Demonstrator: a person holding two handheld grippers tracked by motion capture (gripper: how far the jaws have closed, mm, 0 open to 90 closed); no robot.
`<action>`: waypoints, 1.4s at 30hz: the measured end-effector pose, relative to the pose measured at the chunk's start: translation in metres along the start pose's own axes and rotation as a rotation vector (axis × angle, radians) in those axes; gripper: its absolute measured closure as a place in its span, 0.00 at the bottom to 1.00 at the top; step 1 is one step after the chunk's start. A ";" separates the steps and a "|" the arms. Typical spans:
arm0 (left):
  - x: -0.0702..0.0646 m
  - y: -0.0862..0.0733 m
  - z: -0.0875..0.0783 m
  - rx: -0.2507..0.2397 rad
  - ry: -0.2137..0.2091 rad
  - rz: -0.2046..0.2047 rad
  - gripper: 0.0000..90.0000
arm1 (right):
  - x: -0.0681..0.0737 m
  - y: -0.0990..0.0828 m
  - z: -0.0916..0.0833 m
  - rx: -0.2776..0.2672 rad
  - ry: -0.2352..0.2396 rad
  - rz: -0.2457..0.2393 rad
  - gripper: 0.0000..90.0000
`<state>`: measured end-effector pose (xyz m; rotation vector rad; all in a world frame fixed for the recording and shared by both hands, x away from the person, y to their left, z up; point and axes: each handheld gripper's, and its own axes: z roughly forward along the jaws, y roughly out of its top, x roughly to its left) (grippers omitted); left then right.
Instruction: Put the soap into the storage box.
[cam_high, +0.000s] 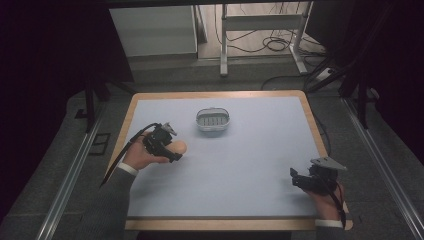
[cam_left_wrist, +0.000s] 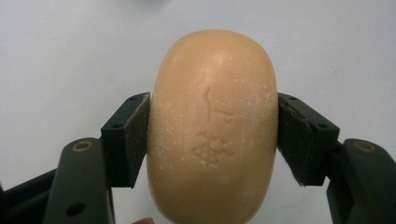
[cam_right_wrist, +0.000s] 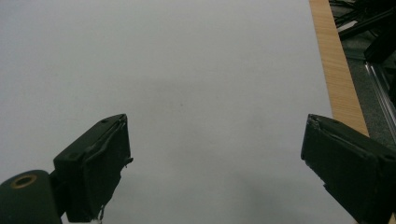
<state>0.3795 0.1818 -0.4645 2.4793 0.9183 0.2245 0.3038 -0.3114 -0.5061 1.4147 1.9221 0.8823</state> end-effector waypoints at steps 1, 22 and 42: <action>-0.001 0.002 0.000 0.003 0.001 0.007 0.36 | 0.000 0.000 0.000 -0.001 0.000 0.001 0.09; 0.004 0.019 0.004 -0.004 -0.016 0.015 0.36 | 0.000 -0.001 0.001 0.004 -0.004 0.001 0.09; 0.014 0.036 0.010 -0.010 -0.018 0.014 0.36 | -0.002 -0.001 -0.001 -0.001 -0.003 0.010 0.09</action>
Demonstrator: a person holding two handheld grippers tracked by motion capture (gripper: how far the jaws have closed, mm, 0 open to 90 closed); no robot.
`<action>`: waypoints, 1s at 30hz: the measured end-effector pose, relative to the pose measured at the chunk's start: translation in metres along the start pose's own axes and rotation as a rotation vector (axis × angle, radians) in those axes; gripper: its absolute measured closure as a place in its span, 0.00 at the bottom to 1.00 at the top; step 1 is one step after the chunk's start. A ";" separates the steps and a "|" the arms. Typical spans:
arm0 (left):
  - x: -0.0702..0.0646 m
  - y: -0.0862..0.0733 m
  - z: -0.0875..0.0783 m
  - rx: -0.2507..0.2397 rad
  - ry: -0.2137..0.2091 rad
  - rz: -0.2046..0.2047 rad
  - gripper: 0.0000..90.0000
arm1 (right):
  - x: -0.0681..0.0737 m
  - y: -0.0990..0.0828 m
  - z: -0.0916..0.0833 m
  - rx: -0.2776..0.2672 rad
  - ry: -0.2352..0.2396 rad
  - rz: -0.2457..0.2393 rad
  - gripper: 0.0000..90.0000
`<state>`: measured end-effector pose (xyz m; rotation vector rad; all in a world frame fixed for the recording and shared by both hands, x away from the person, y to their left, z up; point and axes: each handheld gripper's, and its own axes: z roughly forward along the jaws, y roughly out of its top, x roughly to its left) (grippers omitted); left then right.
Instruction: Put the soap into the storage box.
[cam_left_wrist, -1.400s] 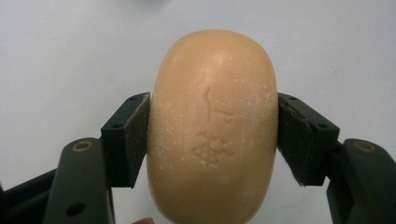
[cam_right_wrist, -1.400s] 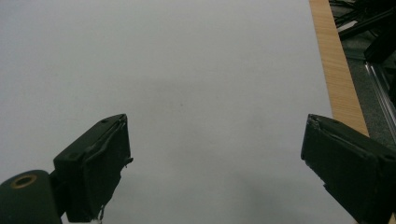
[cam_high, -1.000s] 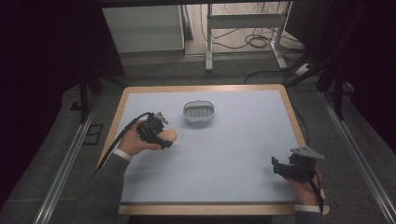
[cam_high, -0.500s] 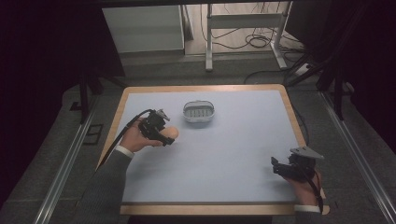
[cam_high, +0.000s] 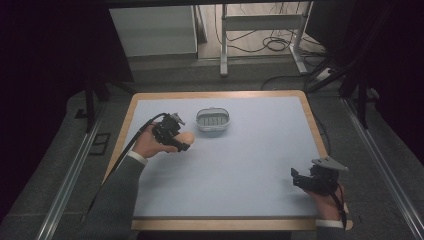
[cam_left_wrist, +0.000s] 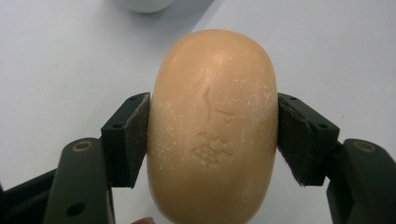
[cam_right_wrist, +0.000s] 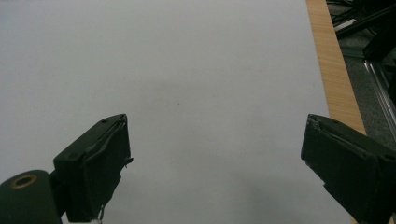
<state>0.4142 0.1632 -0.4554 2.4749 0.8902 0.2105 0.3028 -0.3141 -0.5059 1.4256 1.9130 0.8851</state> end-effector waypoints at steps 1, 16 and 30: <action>0.000 0.001 0.000 0.002 0.006 0.000 0.36 | 0.000 0.000 0.000 -0.003 -0.001 0.002 0.09; 0.005 0.013 0.007 0.014 -0.007 0.009 0.36 | 0.002 -0.001 0.002 0.009 0.000 -0.004 0.09; 0.011 0.022 0.013 0.021 -0.010 0.000 0.36 | 0.001 -0.001 0.002 0.007 0.002 -0.003 0.09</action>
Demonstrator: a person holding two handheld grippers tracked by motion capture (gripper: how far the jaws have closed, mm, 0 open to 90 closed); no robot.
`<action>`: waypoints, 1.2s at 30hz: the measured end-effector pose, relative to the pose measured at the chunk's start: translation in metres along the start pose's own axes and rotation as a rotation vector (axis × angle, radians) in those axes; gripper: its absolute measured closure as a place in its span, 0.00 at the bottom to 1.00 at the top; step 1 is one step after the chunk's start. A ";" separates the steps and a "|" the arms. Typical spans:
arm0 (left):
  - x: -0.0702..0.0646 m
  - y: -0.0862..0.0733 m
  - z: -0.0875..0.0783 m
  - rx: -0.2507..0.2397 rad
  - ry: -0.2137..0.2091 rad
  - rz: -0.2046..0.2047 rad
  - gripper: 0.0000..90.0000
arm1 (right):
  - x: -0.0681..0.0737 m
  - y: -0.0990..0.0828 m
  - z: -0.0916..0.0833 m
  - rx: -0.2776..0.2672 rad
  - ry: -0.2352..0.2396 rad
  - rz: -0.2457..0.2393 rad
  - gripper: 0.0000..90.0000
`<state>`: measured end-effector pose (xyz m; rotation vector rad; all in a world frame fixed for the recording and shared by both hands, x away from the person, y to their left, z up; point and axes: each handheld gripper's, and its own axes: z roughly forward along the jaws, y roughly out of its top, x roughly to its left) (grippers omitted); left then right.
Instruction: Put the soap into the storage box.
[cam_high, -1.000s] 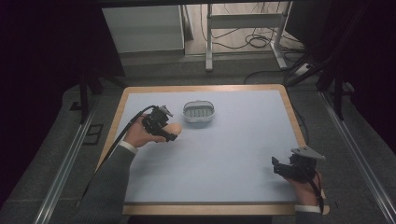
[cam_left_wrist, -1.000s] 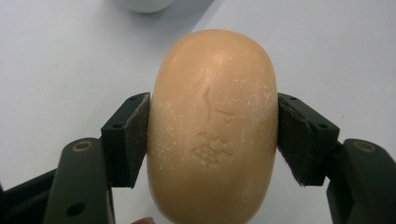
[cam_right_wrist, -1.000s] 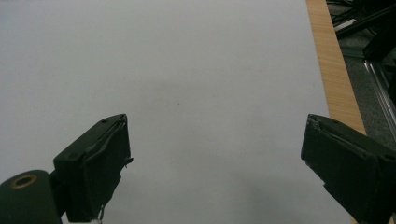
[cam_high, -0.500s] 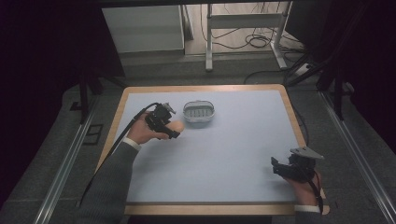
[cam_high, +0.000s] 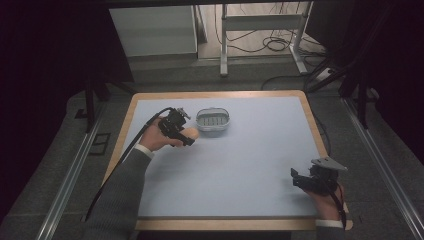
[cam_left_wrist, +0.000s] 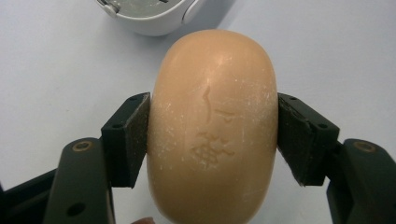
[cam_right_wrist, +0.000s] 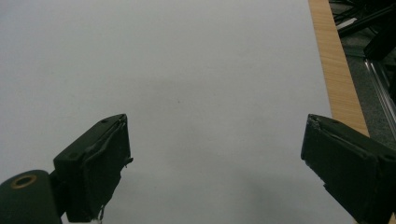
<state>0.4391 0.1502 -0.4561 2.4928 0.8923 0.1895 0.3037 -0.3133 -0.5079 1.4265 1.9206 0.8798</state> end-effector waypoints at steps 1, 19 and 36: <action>0.001 0.001 0.001 0.002 -0.005 0.005 0.36 | 0.000 0.000 0.000 0.001 0.000 0.001 0.09; 0.010 0.018 0.004 0.014 0.014 0.004 0.36 | -0.001 0.000 0.000 0.002 -0.003 0.002 0.09; 0.015 0.044 0.013 0.009 -0.004 0.027 0.36 | -0.001 -0.001 0.002 0.009 -0.002 0.001 0.09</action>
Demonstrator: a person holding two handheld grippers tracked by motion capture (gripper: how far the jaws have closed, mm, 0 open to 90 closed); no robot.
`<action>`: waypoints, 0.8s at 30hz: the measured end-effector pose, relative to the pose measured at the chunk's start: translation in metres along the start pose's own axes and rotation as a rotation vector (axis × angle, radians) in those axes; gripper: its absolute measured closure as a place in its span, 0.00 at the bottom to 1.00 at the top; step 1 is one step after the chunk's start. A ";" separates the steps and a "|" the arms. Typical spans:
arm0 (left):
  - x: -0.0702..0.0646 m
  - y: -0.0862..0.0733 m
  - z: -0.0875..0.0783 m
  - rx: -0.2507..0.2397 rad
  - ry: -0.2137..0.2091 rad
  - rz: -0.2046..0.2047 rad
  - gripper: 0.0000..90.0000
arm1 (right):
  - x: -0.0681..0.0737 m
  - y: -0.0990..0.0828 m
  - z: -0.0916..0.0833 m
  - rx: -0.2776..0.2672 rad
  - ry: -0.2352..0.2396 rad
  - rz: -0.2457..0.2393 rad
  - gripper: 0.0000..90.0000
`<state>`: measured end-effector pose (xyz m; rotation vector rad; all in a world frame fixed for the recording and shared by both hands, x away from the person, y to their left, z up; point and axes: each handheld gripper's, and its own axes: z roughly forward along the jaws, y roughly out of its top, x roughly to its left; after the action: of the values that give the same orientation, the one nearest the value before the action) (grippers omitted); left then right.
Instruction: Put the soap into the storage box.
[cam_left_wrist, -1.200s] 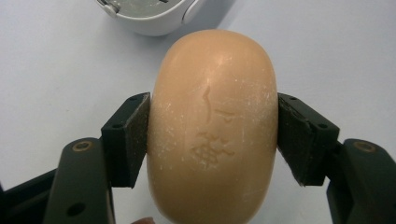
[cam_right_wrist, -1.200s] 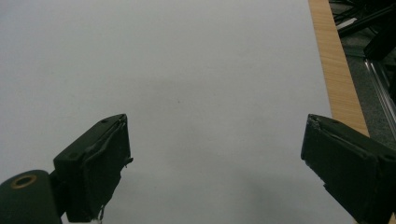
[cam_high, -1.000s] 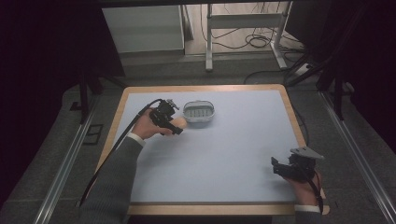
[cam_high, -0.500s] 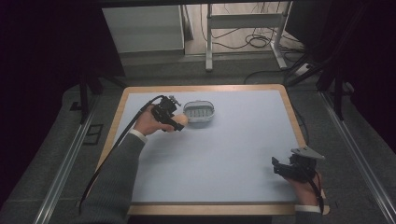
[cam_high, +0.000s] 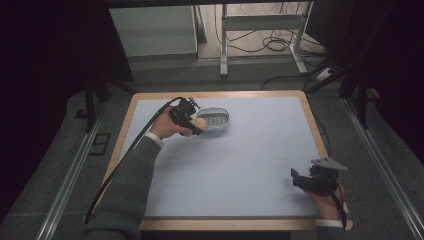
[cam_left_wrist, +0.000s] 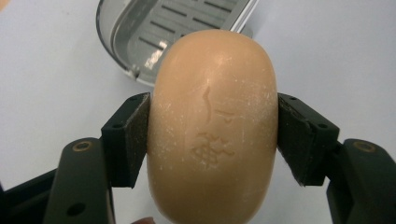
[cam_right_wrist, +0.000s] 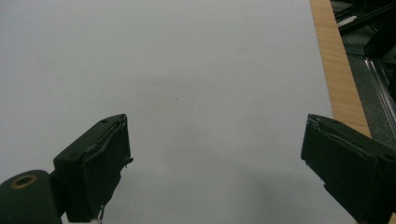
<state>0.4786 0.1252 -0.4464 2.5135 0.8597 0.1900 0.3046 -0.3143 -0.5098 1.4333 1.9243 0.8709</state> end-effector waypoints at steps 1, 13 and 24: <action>0.000 0.001 0.001 0.006 -0.002 0.004 0.36 | 0.000 0.000 0.000 0.000 0.000 -0.001 0.09; 0.002 0.016 0.008 0.025 0.001 0.024 0.36 | -0.001 0.000 0.000 0.000 -0.003 0.001 0.09; 0.006 0.032 0.014 0.031 0.001 0.042 0.36 | -0.003 0.000 0.001 0.001 -0.004 0.003 0.09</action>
<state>0.5043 0.1016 -0.4435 2.5616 0.8165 0.1929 0.3055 -0.3169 -0.5104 1.4375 1.9205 0.8678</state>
